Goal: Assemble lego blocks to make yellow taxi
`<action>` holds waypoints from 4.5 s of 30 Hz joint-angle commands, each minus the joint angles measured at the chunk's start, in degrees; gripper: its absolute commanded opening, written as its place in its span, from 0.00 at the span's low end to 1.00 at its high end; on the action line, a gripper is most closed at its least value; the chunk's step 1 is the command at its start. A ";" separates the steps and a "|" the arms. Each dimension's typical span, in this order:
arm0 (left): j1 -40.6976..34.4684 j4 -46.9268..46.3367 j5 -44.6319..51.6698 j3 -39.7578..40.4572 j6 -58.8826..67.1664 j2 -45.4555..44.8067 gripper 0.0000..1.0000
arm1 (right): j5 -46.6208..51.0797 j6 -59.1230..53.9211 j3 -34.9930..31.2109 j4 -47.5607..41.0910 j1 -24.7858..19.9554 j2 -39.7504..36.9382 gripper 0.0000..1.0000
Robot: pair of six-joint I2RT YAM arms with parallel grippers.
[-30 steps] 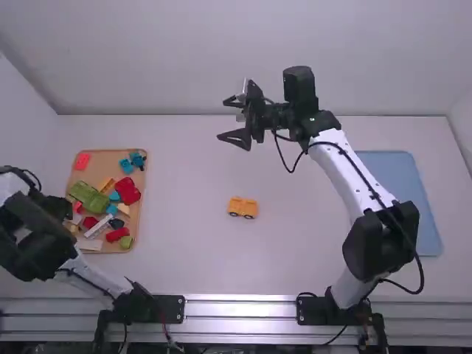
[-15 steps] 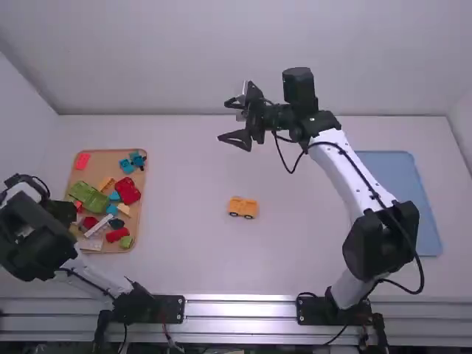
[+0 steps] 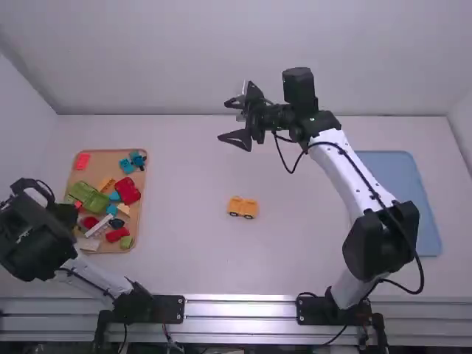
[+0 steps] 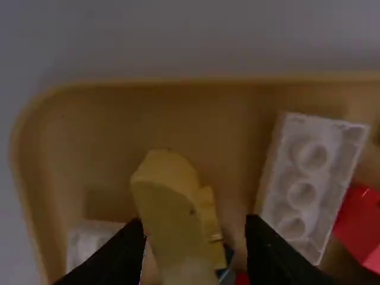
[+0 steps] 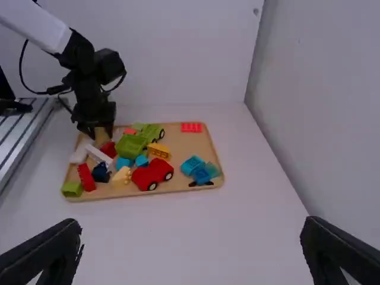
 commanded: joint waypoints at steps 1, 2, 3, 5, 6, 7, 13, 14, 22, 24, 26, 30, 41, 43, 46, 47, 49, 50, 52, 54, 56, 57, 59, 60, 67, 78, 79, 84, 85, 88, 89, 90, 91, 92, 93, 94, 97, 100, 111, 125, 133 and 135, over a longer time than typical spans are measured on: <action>-0.15 0.70 -0.48 -1.31 -0.42 -0.26 0.46 | -0.11 -0.02 0.94 0.00 -0.26 -0.22 0.99; -0.24 1.51 -0.22 -1.60 -0.39 -0.26 0.46 | -0.11 -0.02 0.94 0.02 -0.11 -0.22 0.99; -0.26 1.75 -0.17 -1.77 -0.39 -0.26 0.46 | -0.09 -0.04 0.94 0.00 -0.11 -0.22 0.99; -0.24 1.97 -0.22 -2.03 -0.42 -0.22 0.43 | -0.11 -0.02 0.96 0.00 -0.22 -0.22 0.99; -0.20 1.99 -0.22 -2.05 -0.44 -0.17 0.41 | -0.09 -0.04 0.96 0.02 -0.20 -0.22 0.99; -0.26 1.88 -0.22 -2.05 -0.42 -0.20 0.39 | -0.11 -0.02 0.96 0.02 -0.22 -0.22 0.99; -0.26 2.29 -0.37 -2.60 -1.68 -0.17 0.36 | -0.11 -0.02 0.94 0.02 -0.22 -0.22 0.99; -0.26 2.56 -0.31 -2.84 -1.70 -0.17 0.36 | -0.09 -0.02 0.94 0.00 -0.22 -0.22 0.99; -0.26 5.01 -0.24 -4.61 -1.70 -0.17 0.36 | -0.13 0.00 0.94 0.04 -0.20 -0.22 0.99; -0.26 5.14 -0.20 -4.63 -1.68 -0.20 0.33 | -0.11 -0.02 0.96 0.02 -0.13 -0.22 0.99; -0.26 5.22 -0.09 -4.37 -1.68 -0.20 0.24 | -0.15 -0.02 0.94 0.04 -0.17 -0.22 0.99; -0.22 3.41 5.51 -1.68 3.08 -0.50 0.14 | -0.13 0.48 0.96 0.35 -0.15 -0.22 0.99; -0.26 -3.50 8.52 -0.76 8.72 -17.18 0.11 | -0.37 0.59 0.96 0.44 0.90 -0.22 0.99; -0.57 -2.38 10.56 -3.56 10.49 -23.47 0.10 | 0.63 1.11 0.96 0.20 1.46 -0.20 0.99; -2.95 3.02 17.79 -10.10 17.11 -35.80 0.06 | 5.62 7.56 0.96 0.92 2.19 -0.17 0.99; -4.81 6.29 20.90 -13.22 20.11 -40.92 0.02 | 8.39 10.67 0.96 1.14 2.16 0.04 0.99; -10.21 13.05 25.29 -19.63 25.20 -50.99 0.02 | 9.84 15.65 0.94 2.16 2.08 1.16 0.99; -10.71 13.51 25.53 -20.11 25.49 -51.78 0.02 | 9.73 15.91 0.94 2.25 2.08 1.29 0.99; -18.32 19.12 28.26 -26.16 27.85 -62.36 0.02 | 6.08 18.23 0.96 2.71 1.46 2.67 0.99; -22.16 21.53 28.41 -28.57 28.85 -66.55 0.06 | 2.78 18.62 0.94 2.56 0.90 2.93 0.99; -28.52 25.00 28.02 -31.78 31.36 -72.22 0.11 | -2.01 18.53 0.94 2.10 0.37 3.63 0.99; -31.95 26.51 27.93 -33.22 32.59 -74.75 0.15 | -3.61 18.34 0.94 1.92 0.15 4.24 0.99; -39.01 28.94 27.69 -35.50 34.16 -78.36 0.15 | -4.74 18.47 0.94 1.95 0.17 5.68 0.99; -41.27 29.79 27.47 -36.09 34.73 -78.97 0.14 | -5.51 18.38 0.92 1.99 0.22 5.92 0.99; -55.76 37.55 20.31 -36.87 37.07 -71.43 0.11 | -7.61 15.61 -2.49 2.38 0.66 5.70 0.98; -66.90 51.52 17.29 -28.79 38.51 -46.16 0.08 | 4.48 33.68 -22.91 26.49 0.42 -6.05 0.99; -68.06 51.49 17.27 -27.39 39.91 -44.35 0.07 | 3.91 36.30 -25.27 30.93 0.46 -6.51 0.99; -73.68 50.82 11.28 -21.77 43.67 -37.05 0.05 | 4.37 45.81 -31.17 42.64 0.46 -6.60 0.99; -75.47 50.99 8.70 -20.63 43.74 -35.12 0.04 | 4.66 46.07 -31.76 42.66 0.15 -6.60 0.99; -77.42 52.22 6.67 -19.71 42.51 -33.14 0.02 | 7.21 46.05 -32.39 42.36 0.26 -6.60 0.99; -77.99 53.53 6.67 -19.71 42.47 -32.35 0.02 | 7.72 46.05 -32.68 42.71 0.61 -6.60 1.00; -78.23 54.36 6.88 -19.76 42.49 -31.85 0.02 | 8.35 46.05 -32.79 42.69 0.76 -6.60 0.97; -78.29 54.73 6.86 -19.76 42.47 -31.58 0.02 | 8.52 46.03 -32.81 42.69 0.85 -6.60 0.96; -78.38 55.71 6.84 -19.82 41.64 -31.10 0.02 | 8.66 46.10 -32.81 42.69 0.85 -6.60 0.89; -78.38 56.06 6.99 -19.85 41.35 -30.93 0.02 | 8.63 46.03 -32.79 42.66 0.81 -6.60 0.88; -78.27 56.28 7.50 -19.85 41.46 -30.82 0.02 | 8.66 46.03 -32.79 42.64 0.68 -6.60 0.88; -78.42 57.46 10.95 -19.89 41.57 -30.84 0.02 | 8.28 46.05 -32.81 42.42 0.46 -6.60 0.80; -78.47 58.66 11.56 -19.89 41.48 -30.84 0.02 | 8.02 46.07 -32.81 42.49 0.68 -6.60 0.70; -78.49 60.70 11.41 -19.89 41.79 -30.82 0.05 | 2.38 46.05 -32.81 43.93 0.72 -6.60 0.44; -78.05 60.94 11.54 -19.91 40.06 -30.84 0.99 | 11.72 46.82 -32.68 43.78 -0.48 -8.28 0.24; -77.90 58.05 9.64 -19.93 40.11 -30.84 0.99 | 43.67 36.15 -27.04 7.82 0.07 -21.86 0.23; -78.23 58.14 9.33 -19.93 40.54 -30.84 0.99 | 53.05 36.20 -23.54 -5.27 2.58 -24.26 0.16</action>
